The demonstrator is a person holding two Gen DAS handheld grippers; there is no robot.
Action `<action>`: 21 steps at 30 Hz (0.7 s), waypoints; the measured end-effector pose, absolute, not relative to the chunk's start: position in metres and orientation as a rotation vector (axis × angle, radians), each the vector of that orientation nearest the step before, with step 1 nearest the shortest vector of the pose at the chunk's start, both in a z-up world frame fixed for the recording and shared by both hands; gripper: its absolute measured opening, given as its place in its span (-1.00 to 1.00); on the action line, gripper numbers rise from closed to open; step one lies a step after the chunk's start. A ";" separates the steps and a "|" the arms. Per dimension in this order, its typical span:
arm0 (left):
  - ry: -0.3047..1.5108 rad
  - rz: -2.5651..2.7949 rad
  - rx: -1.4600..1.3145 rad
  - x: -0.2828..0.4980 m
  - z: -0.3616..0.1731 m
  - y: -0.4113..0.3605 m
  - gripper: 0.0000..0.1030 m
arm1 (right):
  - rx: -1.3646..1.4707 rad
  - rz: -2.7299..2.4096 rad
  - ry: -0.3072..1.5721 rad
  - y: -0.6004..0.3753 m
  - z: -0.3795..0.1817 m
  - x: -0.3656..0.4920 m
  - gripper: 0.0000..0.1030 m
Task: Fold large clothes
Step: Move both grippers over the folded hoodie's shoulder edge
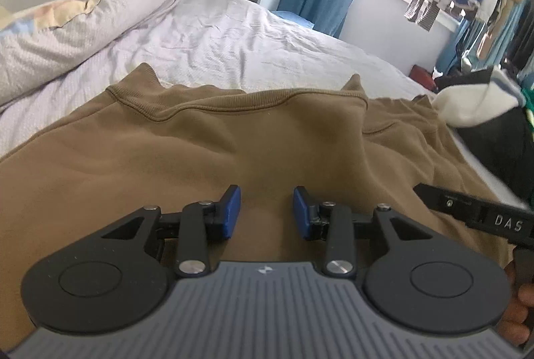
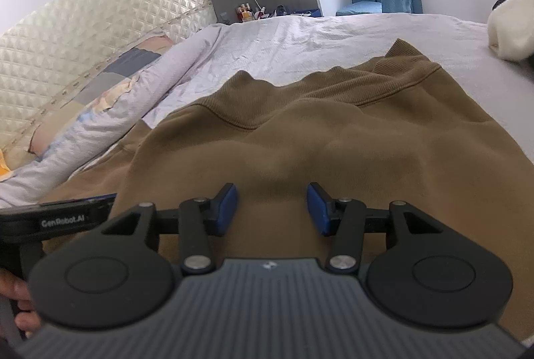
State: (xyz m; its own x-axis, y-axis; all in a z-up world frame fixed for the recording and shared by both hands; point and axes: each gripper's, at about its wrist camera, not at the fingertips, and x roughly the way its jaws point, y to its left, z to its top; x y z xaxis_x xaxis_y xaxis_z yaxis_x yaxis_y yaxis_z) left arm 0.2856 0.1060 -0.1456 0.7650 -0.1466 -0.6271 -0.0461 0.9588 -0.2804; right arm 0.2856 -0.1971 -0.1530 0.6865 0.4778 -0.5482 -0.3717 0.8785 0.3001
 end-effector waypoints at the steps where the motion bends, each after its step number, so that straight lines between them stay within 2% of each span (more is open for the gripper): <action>1: 0.690 -0.058 -0.297 0.283 -0.144 0.107 -0.19 | 0.174 0.479 0.660 -0.198 -0.153 0.286 -0.03; 15: 0.604 0.033 -0.398 0.165 -0.119 0.114 -0.09 | 0.234 0.404 0.622 -0.224 -0.128 0.224 0.00; 21: 0.599 0.068 -0.445 0.133 -0.121 0.109 0.29 | 0.428 0.353 0.681 -0.258 -0.132 0.193 0.00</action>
